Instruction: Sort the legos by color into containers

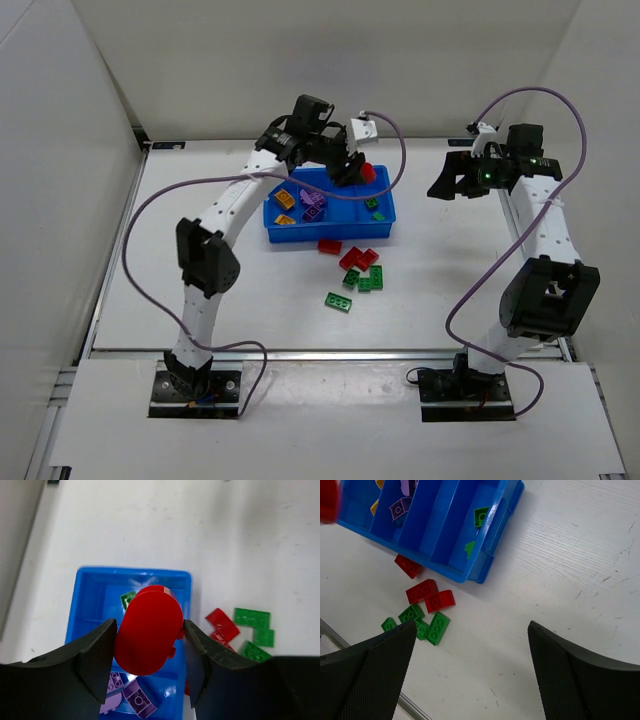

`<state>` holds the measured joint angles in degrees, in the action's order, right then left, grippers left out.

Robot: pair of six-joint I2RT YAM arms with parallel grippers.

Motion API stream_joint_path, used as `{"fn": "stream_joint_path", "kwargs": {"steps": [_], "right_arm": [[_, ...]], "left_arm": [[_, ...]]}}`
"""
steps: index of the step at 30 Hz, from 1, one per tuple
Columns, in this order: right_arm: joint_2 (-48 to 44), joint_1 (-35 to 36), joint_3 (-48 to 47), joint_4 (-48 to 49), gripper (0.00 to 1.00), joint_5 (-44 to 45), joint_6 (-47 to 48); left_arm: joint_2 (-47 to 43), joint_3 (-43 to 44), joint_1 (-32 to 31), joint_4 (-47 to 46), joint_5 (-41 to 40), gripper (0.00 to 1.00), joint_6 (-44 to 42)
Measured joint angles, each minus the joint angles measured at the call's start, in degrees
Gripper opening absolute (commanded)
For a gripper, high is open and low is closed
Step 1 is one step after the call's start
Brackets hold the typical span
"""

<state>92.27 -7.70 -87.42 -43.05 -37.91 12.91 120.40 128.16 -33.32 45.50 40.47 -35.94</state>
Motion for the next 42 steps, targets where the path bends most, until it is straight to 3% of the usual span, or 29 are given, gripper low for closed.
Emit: {"fn": "stream_joint_path", "kwargs": {"steps": [7, 13, 16, 18, 19, 25, 29, 33, 37, 42], "right_arm": [[0.0, 0.02, 0.0, -0.02, 0.94, -0.17, -0.5], [0.0, 0.02, 0.0, -0.09, 0.94, -0.42, -0.46], [0.0, 0.07, 0.0, -0.11, 0.95, -0.52, -0.44], [0.0, 0.33, 0.0, -0.13, 0.95, -0.72, -0.28], [0.0, 0.5, 0.0, -0.13, 0.95, -0.79, -0.2], [0.0, 3.82, 0.0, -0.44, 0.94, -0.85, 2.99], [0.0, 8.98, 0.0, -0.5, 0.89, -0.44, 6.62], [0.0, 17.51, 0.28, -0.26, 0.79, 0.85, 11.17], [0.22, 29.09, 2.54, 1.46, 0.66, 3.3, 16.65], [3.89, 39.78, 4.22, 2.82, 0.68, 4.61, 21.16]], "left_arm": [[17.07, 8.92, 1.53, 0.2, -7.76, 0.26, 9.57], [24.22, 13.25, 2.54, 1.49, -12.26, 0.31, 12.74], [24.98, 14.84, 2.93, 1.64, -14.21, 0.44, 13.42], [25.05, 15.54, 3.26, 1.55, -15.43, 0.66, 13.79], [25.05, 15.69, 3.41, 1.46, -16.02, 0.7, 13.92], [25.05, 16.11, 5.05, 1.2, -17.77, 0.9, 16.44], [25.0, 17.18, 7.17, -0.11, -16.37, 0.91, 21.0], [23.17, 18.88, 11.04, -1.81, -14.88, 0.91, 27.19], [15.39, 17.68, 16.15, -3.37, -14.51, 0.92, 30.91], [-5.01, 5.2, 22.73, -5.79, -14.43, 0.91, 32.35]]}}
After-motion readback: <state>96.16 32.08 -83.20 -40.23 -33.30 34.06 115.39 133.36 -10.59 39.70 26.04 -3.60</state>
